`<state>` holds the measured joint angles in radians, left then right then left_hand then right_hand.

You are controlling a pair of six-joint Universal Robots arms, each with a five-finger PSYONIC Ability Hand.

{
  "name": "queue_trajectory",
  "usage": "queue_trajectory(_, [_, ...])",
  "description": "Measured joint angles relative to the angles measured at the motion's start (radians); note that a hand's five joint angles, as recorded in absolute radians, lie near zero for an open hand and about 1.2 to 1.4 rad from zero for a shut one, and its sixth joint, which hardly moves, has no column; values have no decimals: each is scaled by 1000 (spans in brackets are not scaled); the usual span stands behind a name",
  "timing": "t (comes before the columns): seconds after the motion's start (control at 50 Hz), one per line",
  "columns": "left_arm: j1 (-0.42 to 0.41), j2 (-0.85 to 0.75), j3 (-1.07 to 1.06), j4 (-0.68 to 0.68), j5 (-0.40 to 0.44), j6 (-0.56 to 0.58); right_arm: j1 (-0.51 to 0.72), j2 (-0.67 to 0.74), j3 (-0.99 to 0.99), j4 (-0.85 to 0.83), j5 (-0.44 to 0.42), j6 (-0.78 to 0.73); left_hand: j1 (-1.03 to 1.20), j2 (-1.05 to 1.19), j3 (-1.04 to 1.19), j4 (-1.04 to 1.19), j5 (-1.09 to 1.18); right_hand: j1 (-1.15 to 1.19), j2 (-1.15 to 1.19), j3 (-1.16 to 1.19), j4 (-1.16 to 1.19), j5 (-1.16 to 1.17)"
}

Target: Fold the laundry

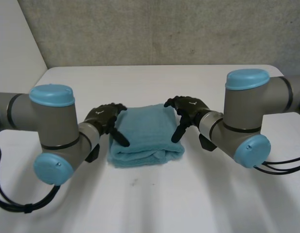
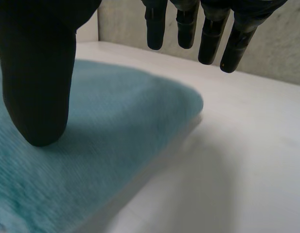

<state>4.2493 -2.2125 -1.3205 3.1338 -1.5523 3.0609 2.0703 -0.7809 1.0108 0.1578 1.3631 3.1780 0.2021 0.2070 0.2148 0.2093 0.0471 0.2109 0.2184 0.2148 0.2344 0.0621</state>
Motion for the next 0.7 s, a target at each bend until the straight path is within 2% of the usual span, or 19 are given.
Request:
queue_trajectory(0.04, [4, 3, -8, -2, -2, 13, 1, 9, -9, 3, -3, -1, 0, 0, 0, 0, 0, 0, 0, 0, 0, 0])
queue_trajectory(0.06, [15, 11, -36, -10, -6, 60, 5, 34, -33, 11, -11, -3, 0, 0, 0, -1, 0, 0, 0, 0, 0, 0])
queue_trajectory(0.18, [20, 33, -92, -20, -6, 162, 14, 80, -85, 42, -21, -13, 0, -2, 0, -1, 0, 0, 0, 0, 0, -9])
queue_trajectory(0.34, [0, 72, -103, -21, -2, 187, 17, 87, -123, 106, -19, -39, -2, -2, 0, -2, 0, 0, 0, 0, 0, -9])
queue_trajectory(0.42, [-29, 151, -68, -19, -2, 184, 18, 57, -142, 146, -12, -57, -2, -2, 0, -2, 0, 0, 0, 0, 0, -9])
queue_trajectory(0.46, [-31, 172, -56, -19, -3, 184, 16, 9, -141, 151, -4, -58, -4, -2, 0, -2, 0, 0, 0, 0, 0, -9])
queue_trajectory(0.48, [-30, 234, -22, -25, -5, 182, 11, -70, -131, 151, 16, -57, -4, -2, 0, -2, 0, 0, 0, 0, 0, -9])
queue_trajectory(0.56, [-10, 328, 24, -49, -7, 181, -16, -235, -88, 129, 80, -58, -4, -2, 0, -2, 0, 0, 0, 0, 0, -9])
queue_trajectory(0.62, [25, 415, 66, -100, -7, 176, -71, -394, -18, 88, 150, -61, -4, -2, 0, -2, 0, 0, 0, 0, 0, -9])
queue_trajectory(0.64, [25, 415, 66, -100, -7, 176, -71, -394, -18, 88, 150, -61, -4, -2, 0, -2, 0, 0, 0, 0, 0, -9])
queue_trajectory(0.7, [68, 489, 107, -190, -2, 160, -146, -546, 78, 49, 194, -72, -4, -2, 0, -2, 0, 0, 0, 0, 0, -9])
